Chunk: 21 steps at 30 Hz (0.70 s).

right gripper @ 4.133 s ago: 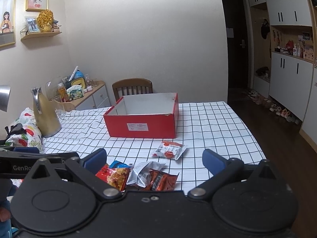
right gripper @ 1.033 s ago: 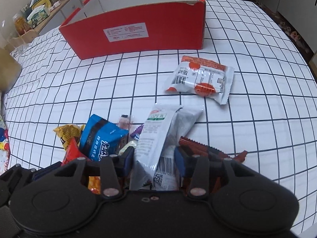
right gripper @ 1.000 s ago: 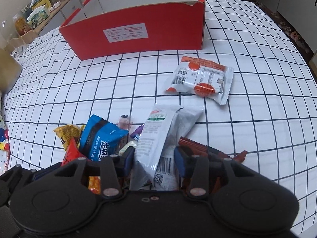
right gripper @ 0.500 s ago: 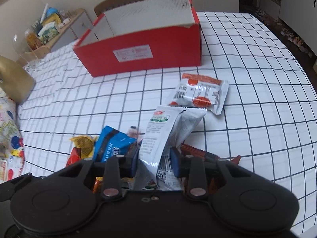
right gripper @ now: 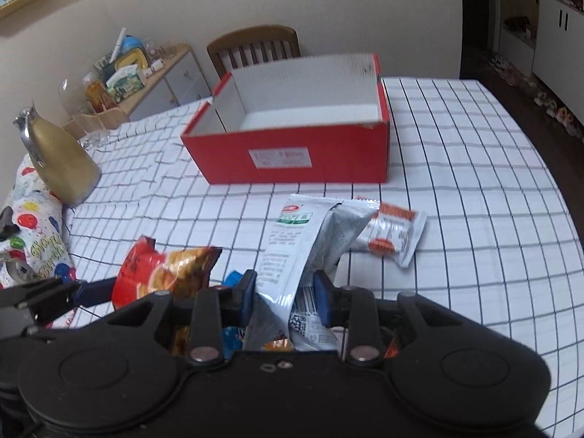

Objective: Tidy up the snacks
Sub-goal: 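Carry both held packets up and over the red box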

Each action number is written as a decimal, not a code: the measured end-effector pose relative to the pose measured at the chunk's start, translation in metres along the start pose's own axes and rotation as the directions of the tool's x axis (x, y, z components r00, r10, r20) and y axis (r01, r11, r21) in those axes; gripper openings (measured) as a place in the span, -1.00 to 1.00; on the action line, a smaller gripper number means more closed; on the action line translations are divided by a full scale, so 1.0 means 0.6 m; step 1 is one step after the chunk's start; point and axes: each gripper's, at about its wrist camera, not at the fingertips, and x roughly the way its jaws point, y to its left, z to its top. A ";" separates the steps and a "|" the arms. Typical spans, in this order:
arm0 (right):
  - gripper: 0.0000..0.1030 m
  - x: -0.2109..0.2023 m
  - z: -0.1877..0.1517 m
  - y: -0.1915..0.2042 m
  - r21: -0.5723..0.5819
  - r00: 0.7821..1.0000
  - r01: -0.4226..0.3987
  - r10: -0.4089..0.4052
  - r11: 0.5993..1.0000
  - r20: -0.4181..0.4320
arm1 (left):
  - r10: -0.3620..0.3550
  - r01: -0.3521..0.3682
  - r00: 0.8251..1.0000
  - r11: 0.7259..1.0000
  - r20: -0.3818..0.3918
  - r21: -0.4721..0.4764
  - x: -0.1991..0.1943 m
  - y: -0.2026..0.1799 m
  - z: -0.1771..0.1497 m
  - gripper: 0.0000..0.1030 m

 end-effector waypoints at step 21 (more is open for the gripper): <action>-0.39 -0.023 0.111 0.006 -0.061 0.992 0.027 -0.019 0.998 0.125 | -0.010 0.009 0.997 1.000 0.082 0.017 0.009 0.017 0.123 0.30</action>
